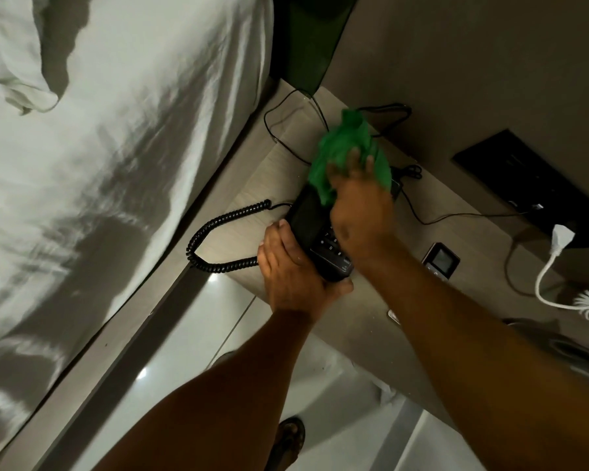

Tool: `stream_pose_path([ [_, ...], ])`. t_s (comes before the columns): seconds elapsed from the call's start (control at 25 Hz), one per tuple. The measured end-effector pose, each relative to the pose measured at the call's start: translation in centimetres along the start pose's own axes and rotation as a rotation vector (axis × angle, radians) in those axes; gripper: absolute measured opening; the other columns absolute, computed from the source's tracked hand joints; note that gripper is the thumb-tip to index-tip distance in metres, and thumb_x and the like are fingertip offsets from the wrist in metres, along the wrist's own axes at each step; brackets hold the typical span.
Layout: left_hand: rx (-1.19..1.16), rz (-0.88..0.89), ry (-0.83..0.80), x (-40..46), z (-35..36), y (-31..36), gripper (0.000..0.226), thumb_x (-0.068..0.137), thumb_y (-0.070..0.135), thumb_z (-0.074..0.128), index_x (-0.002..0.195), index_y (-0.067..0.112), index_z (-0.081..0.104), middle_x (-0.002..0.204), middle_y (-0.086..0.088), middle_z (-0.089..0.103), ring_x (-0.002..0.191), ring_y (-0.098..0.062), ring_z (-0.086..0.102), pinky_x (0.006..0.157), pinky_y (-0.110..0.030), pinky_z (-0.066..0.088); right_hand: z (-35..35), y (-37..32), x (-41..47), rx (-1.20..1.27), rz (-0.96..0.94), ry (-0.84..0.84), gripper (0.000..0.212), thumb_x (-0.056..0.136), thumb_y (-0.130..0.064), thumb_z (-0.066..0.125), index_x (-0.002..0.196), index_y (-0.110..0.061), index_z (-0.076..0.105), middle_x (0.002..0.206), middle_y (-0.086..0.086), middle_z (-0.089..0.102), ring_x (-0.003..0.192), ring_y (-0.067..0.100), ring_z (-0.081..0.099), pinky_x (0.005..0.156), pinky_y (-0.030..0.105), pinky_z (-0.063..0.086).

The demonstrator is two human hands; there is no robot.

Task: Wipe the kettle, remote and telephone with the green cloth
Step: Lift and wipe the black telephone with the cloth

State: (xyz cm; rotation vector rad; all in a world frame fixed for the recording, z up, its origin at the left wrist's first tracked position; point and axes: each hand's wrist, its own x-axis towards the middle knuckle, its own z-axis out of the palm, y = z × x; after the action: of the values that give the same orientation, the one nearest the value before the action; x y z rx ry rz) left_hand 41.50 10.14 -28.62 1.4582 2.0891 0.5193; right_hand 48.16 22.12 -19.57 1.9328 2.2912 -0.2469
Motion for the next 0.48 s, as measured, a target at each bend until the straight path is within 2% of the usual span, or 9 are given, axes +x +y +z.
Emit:
stream_pose_path([
  [0.08,0.014,0.008,0.005,0.1,0.1,0.0,0.139,0.05,0.076,0.069,0.153,-0.003,0.019,0.153,-0.025,0.036,0.144,-0.04,0.034,0.12,-0.055,0.025,-1.6,1.8,4.5,0.065,0.127,0.048,0.033,0.091,-0.01,0.046,0.121,-0.011,0.058,0.132,0.021,0.054,0.121,0.038,0.05,0.091,0.039,0.048],
  [0.16,0.015,0.005,0.011,0.2,0.1,0.1,0.138,0.049,0.073,0.069,0.152,-0.004,0.019,0.152,-0.024,0.036,0.144,-0.04,0.035,0.12,-0.055,0.026,-2.3,2.4,5.7,0.136,0.23,0.068,0.026,0.093,-0.012,0.048,0.112,-0.009,0.064,0.115,0.02,0.064,0.106,0.037,0.059,0.086,0.036,0.049],
  [0.2,0.011,-0.001,0.009,0.2,0.1,0.2,0.138,0.049,0.073,0.069,0.152,-0.004,0.019,0.152,-0.025,0.036,0.144,-0.04,0.035,0.12,-0.055,0.026,-2.1,1.9,4.7,0.133,0.197,0.061,0.026,0.093,-0.013,0.048,0.114,-0.009,0.064,0.118,0.021,0.063,0.108,0.039,0.058,0.087,0.037,0.049],
  [0.28,-0.007,-0.012,0.005,0.2,0.0,0.3,0.133,0.057,0.08,0.061,0.152,-0.003,0.018,0.153,-0.026,0.036,0.145,-0.04,0.034,0.121,-0.056,0.025,-1.3,-0.1,0.8,0.086,0.046,0.011,0.036,0.092,-0.011,0.047,0.126,-0.015,0.057,0.14,0.02,0.047,0.126,0.042,0.046,0.091,0.044,0.049],
  [0.36,-0.019,-0.02,0.027,0.1,0.2,0.3,0.12,0.076,0.088,0.035,0.152,-0.004,0.019,0.154,-0.026,0.037,0.147,-0.039,0.032,0.121,-0.058,0.026,0.1,-1.5,-3.5,0.095,-0.081,-0.032,0.046,0.089,-0.008,0.047,0.133,-0.019,0.052,0.156,0.011,0.03,0.142,0.04,0.025,0.101,0.05,0.043],
  [0.4,-0.016,-0.019,0.041,0.1,0.3,0.2,0.119,0.078,0.09,0.025,0.152,-0.004,0.019,0.155,-0.026,0.036,0.147,-0.038,0.031,0.121,-0.058,0.026,0.3,-1.4,-4.3,0.104,-0.096,-0.013,0.046,0.087,-0.007,0.049,0.131,-0.019,0.054,0.156,0.009,0.032,0.143,0.039,0.023,0.104,0.051,0.041],
  [0.44,-0.007,-0.016,0.039,0.1,0.5,0.0,0.122,0.076,0.092,0.027,0.152,-0.003,0.019,0.155,-0.025,0.035,0.148,-0.037,0.029,0.121,-0.056,0.024,0.3,-1.0,-4.1,0.138,-0.104,0.03,0.043,0.085,-0.006,0.052,0.126,-0.018,0.06,0.153,0.01,0.038,0.141,0.04,0.028,0.103,0.051,0.041],
  [0.48,0.001,-0.014,0.03,0.1,0.5,-0.1,0.127,0.071,0.093,0.037,0.153,-0.003,0.018,0.156,-0.024,0.033,0.148,-0.037,0.029,0.122,-0.054,0.021,0.0,-0.6,-2.9,0.139,-0.096,0.068,0.039,0.084,-0.006,0.057,0.12,-0.018,0.064,0.147,0.012,0.045,0.135,0.041,0.034,0.1,0.05,0.043],
])
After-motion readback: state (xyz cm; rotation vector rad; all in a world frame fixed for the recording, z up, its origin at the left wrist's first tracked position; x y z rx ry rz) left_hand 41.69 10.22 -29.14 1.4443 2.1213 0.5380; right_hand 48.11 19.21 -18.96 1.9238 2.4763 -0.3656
